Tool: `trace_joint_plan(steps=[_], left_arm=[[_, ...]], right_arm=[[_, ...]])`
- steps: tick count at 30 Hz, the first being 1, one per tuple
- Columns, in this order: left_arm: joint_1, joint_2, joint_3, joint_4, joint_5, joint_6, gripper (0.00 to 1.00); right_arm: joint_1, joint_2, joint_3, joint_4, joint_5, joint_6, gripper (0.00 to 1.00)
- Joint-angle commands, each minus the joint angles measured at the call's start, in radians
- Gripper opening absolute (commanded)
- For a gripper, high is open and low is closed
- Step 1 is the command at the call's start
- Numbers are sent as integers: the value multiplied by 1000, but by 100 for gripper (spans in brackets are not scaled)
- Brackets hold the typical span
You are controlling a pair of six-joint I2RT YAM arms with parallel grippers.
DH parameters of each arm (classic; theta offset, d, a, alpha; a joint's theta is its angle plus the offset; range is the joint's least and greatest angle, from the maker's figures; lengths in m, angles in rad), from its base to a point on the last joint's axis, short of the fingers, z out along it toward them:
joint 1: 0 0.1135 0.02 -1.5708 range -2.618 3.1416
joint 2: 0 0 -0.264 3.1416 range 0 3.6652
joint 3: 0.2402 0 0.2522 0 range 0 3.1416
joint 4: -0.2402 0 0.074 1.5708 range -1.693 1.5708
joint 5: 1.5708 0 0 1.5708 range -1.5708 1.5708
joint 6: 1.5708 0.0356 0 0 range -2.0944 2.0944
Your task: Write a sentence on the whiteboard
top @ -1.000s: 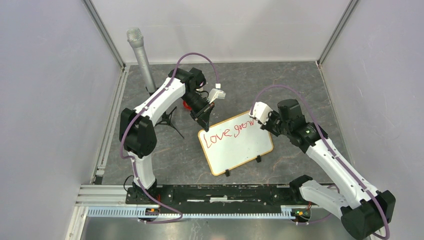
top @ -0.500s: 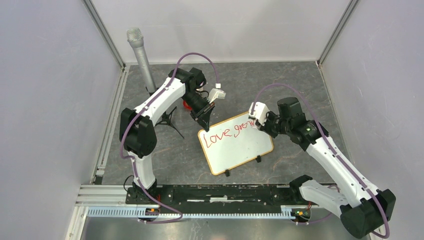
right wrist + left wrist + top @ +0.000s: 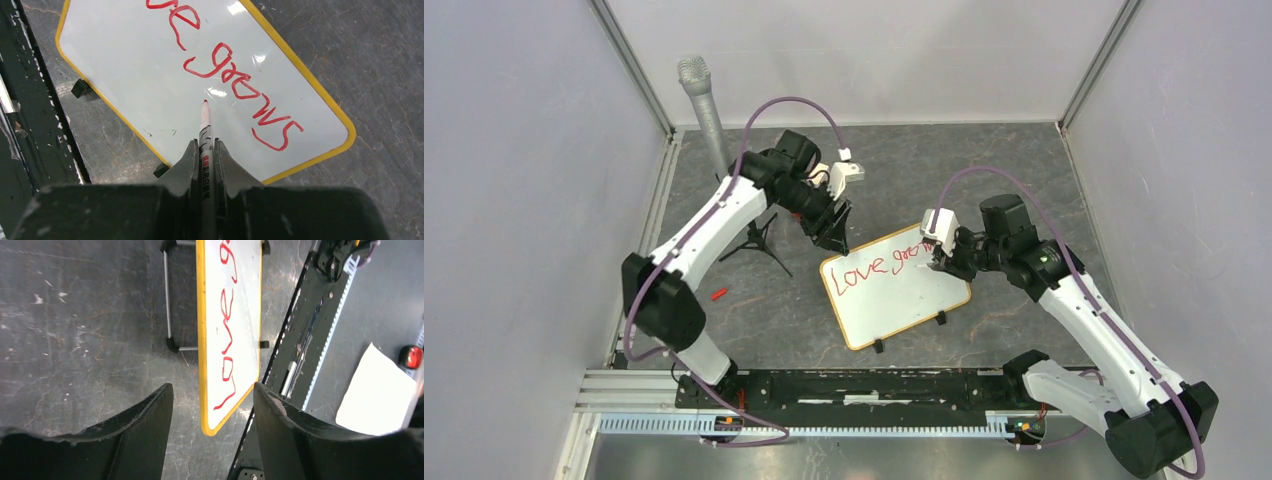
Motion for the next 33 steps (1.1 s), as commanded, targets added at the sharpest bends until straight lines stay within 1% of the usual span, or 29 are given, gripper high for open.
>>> trace_joint_plan(steps=[1, 6, 12, 14, 17, 20, 23, 26, 29, 33], left_arm=[[4, -159, -90, 224, -49, -139, 69], [3, -314, -236, 365, -105, -181, 74], [2, -466, -357, 395, -181, -167, 75], [3, -503, -392, 396, -185, -174, 75], [24, -553, -455, 413, -153, -209, 76], [92, -599, -527, 451, -80, -268, 76], [147, -661, -589, 470, -39, -294, 77], [198, -695, -630, 458, -32, -299, 77], [226, -726, -670, 435, -32, -284, 78], [248, -734, -709, 435, -40, -294, 79]], right_arm=[[-2, 3, 48, 17, -69, 19, 0], [1, 19, 52, 25, -86, 32, 0], [14, 26, 52, 43, -91, 53, 0], [24, 31, 51, 47, -91, 60, 0], [41, 37, 52, 58, -91, 74, 0], [70, 38, 50, 67, -91, 89, 0], [110, 32, 39, 79, -89, 93, 0], [168, 27, 24, 86, -81, 96, 0], [229, 12, -21, 117, -39, 102, 0], [259, -13, -75, 164, -17, 112, 0]])
